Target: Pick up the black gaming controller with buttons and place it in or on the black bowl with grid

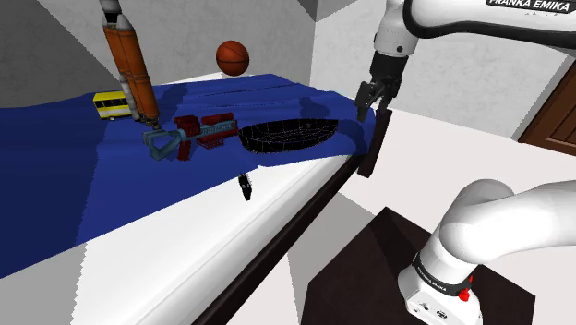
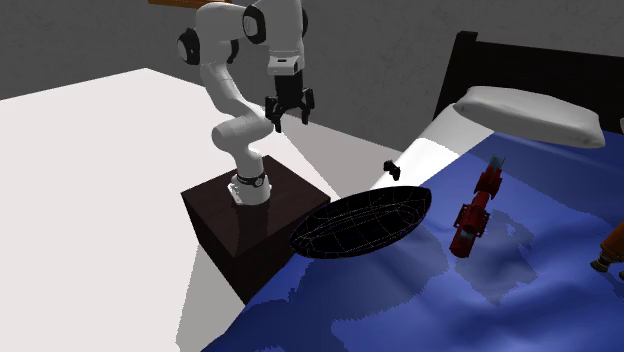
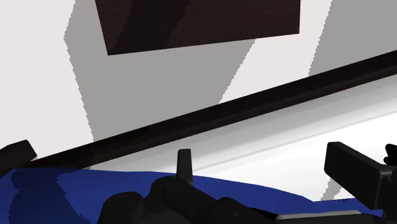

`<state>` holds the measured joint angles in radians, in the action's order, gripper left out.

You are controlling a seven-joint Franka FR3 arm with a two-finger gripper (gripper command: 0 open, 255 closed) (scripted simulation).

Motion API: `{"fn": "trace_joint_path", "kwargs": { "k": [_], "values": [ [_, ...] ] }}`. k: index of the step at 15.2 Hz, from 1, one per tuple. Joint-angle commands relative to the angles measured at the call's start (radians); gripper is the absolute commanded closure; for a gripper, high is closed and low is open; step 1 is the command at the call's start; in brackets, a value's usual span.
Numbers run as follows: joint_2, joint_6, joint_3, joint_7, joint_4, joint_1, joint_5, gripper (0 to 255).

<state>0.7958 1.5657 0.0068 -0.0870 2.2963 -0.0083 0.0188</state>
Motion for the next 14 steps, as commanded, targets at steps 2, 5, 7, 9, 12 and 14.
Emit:
{"fn": "trace_joint_path", "kwargs": {
  "k": [2,5,7,9,12,14],
  "values": [
    [-0.016,0.016,0.022,-0.028,0.003,0.003,-0.011,0],
    [-0.072,0.063,0.087,-0.111,0.005,0.012,-0.041,0],
    [-0.116,0.095,0.129,-0.165,-0.001,0.016,-0.058,0],
    [-0.166,0.126,0.171,-0.220,-0.012,0.020,-0.071,0],
    [-0.249,0.171,0.232,-0.303,-0.040,0.023,-0.082,0],
    [-0.311,0.199,0.272,-0.360,-0.066,0.023,-0.084,0]
  ]
}}
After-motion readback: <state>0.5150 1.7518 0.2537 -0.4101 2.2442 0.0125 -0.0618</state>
